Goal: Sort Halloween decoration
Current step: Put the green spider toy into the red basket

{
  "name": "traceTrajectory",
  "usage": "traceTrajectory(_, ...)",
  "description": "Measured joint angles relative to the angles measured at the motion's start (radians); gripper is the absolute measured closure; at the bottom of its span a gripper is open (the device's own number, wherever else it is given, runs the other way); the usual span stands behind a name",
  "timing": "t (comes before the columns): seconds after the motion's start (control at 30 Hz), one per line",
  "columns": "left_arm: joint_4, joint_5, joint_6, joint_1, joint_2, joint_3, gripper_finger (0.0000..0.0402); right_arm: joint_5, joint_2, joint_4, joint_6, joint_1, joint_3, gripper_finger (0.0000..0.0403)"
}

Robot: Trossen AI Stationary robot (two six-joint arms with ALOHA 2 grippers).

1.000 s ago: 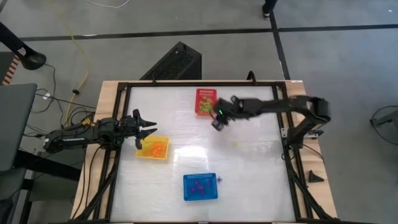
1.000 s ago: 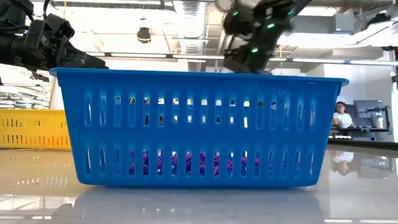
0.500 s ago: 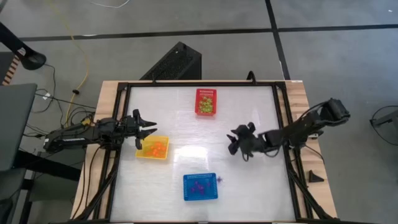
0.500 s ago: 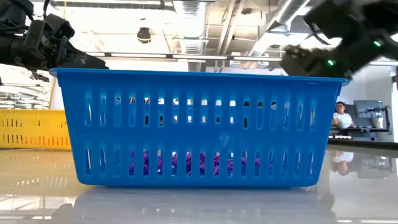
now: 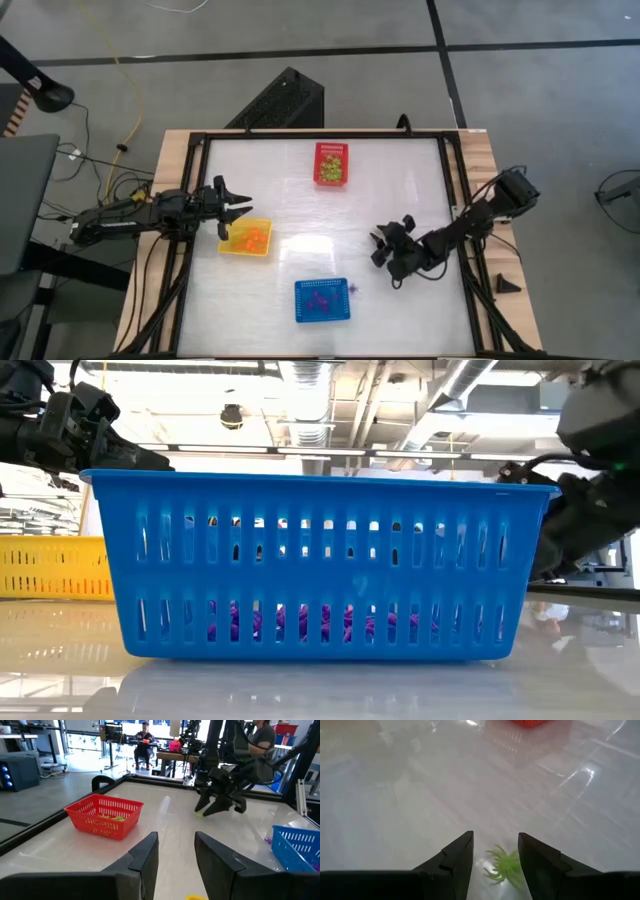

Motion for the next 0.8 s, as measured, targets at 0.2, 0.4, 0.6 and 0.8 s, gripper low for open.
traceTrajectory(0.2, 0.000, 0.000, 0.000, 0.000, 0.000, 0.000, 0.0285, 0.037, 0.089, 0.009, 0.060, 0.014, 0.001, 0.0216)
traceTrajectory(0.4, 0.000, 0.000, 0.000, 0.000, 0.000, 0.000, 0.0285, 0.069, 0.209, 0.044, 0.169, 0.023, 0.003, 0.0225)
traceTrajectory(0.6, 0.000, 0.000, 0.000, 0.000, 0.000, 0.000, 0.0285, 0.073, 0.222, 0.039, 0.180, 0.027, 0.003, 0.0309)
traceTrajectory(0.8, 0.000, 0.000, 0.000, 0.000, 0.000, 0.000, 0.0285, 0.028, 0.099, 0.026, 0.067, 0.020, 0.013, 0.0375)
